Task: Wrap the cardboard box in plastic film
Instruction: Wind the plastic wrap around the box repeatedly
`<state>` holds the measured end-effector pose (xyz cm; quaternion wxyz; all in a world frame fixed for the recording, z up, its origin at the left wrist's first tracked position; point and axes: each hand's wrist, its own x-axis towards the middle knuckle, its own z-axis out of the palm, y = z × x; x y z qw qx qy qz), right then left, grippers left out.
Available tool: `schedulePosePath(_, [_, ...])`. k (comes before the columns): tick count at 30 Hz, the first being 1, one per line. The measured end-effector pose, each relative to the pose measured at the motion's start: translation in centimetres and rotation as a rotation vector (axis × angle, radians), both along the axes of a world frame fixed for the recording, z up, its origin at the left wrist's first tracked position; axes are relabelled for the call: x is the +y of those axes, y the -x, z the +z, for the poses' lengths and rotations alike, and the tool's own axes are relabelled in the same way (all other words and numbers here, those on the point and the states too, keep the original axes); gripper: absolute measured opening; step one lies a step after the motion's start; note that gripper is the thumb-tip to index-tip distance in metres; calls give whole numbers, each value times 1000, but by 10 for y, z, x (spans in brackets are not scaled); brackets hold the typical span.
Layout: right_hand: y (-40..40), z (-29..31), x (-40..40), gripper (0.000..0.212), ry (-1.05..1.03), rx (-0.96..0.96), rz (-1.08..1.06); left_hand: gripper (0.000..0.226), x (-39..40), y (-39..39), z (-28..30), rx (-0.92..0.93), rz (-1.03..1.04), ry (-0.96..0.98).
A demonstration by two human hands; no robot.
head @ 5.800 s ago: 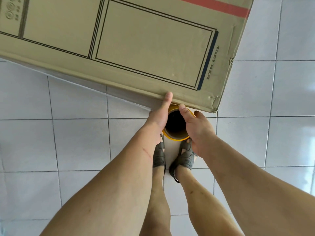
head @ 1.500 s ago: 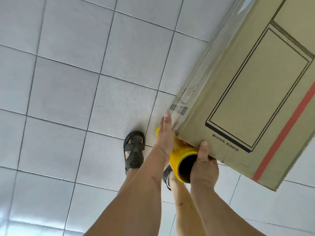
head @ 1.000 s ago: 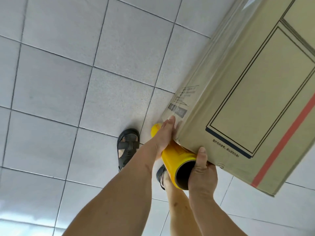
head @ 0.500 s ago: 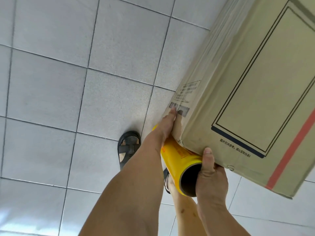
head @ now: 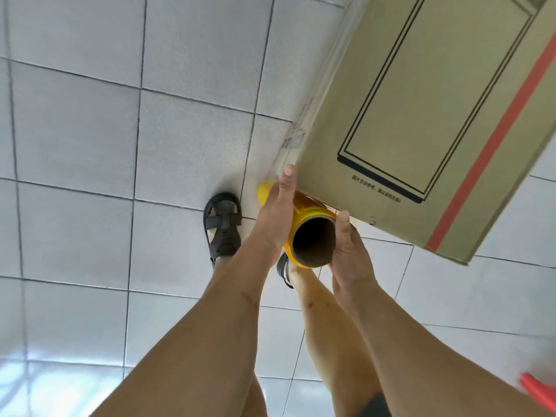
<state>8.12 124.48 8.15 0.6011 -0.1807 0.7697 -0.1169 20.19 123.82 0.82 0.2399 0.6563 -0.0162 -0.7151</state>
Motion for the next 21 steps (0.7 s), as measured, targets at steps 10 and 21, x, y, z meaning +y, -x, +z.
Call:
schedulePosePath(10, [21, 5, -8, 56, -45, 20, -64, 166, -21, 16, 39, 81, -344, -161])
schedulePosePath(21, [38, -1, 16, 81, -85, -143, -201, 146, -13, 32, 41, 34, -326, -179])
